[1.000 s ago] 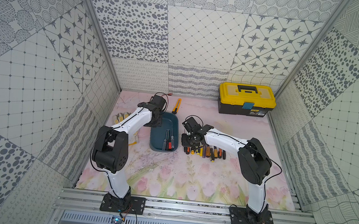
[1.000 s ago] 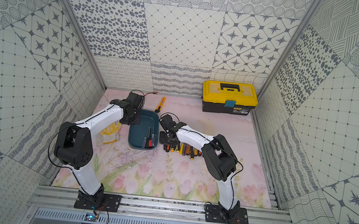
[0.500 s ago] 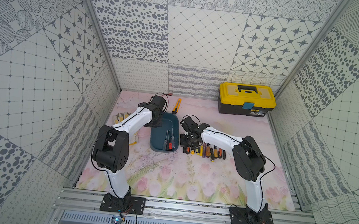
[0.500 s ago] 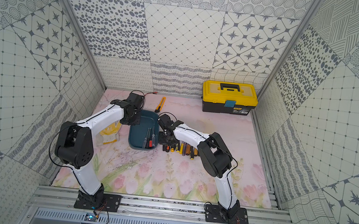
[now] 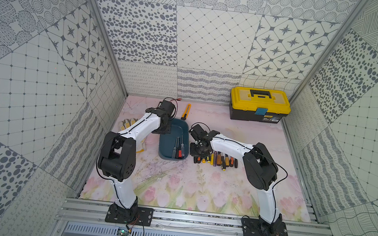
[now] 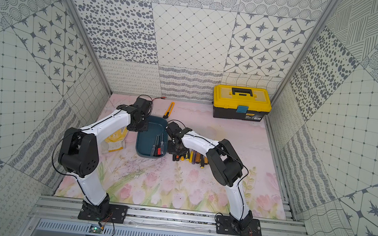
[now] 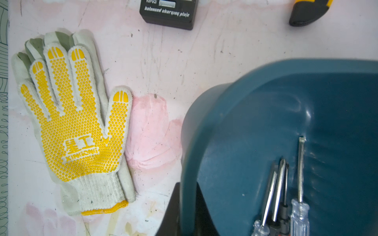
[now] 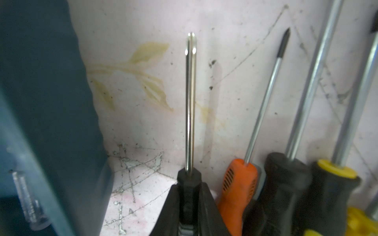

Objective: Take out the screwdriver from the storage box
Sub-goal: Place the screwdriver at the center of the board.

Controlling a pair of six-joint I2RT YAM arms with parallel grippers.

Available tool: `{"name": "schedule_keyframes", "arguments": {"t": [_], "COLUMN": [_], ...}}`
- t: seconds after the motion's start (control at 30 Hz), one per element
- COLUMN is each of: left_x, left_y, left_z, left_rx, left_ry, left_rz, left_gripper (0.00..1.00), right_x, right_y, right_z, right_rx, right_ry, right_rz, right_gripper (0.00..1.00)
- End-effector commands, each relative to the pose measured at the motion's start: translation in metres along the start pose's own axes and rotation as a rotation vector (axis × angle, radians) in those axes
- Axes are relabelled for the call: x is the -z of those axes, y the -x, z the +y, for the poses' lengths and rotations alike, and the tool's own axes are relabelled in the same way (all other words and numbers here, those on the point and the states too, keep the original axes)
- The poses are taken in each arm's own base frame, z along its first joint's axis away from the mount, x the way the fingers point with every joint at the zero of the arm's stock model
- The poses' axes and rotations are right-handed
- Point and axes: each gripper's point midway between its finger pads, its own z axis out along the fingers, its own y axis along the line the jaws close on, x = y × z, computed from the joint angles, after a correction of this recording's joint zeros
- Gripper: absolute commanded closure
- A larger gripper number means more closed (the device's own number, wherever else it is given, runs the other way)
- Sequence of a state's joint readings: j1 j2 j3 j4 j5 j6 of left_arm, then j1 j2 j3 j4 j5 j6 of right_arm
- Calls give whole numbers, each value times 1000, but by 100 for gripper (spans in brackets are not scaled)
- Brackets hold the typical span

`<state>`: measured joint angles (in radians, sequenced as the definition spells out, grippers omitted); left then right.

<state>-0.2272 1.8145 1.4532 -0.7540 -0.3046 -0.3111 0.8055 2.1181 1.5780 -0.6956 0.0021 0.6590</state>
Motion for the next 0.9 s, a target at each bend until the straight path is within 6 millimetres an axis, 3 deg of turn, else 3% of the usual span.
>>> {"name": "schedule_keyframes", "arguments": {"t": [0.0,0.2,0.87], "left_x": [1,2,2], "left_y": [-2,-1,-1], "left_z": [-2,-1,0], "left_rx": [3,7,5], "left_ry": [-20,-20,-16], "left_rz": [26,19,21], "left_gripper": [100,100,100], "right_x": [-6,-7,-10], "right_y": [-1,-1,-4], "right_z": [-7,-9,-12], "right_rx": [-2,-2,-4], "right_ry": [-46,-55,-65], "right_rz": [8,10,22], "right_gripper": [100,99,77]}}
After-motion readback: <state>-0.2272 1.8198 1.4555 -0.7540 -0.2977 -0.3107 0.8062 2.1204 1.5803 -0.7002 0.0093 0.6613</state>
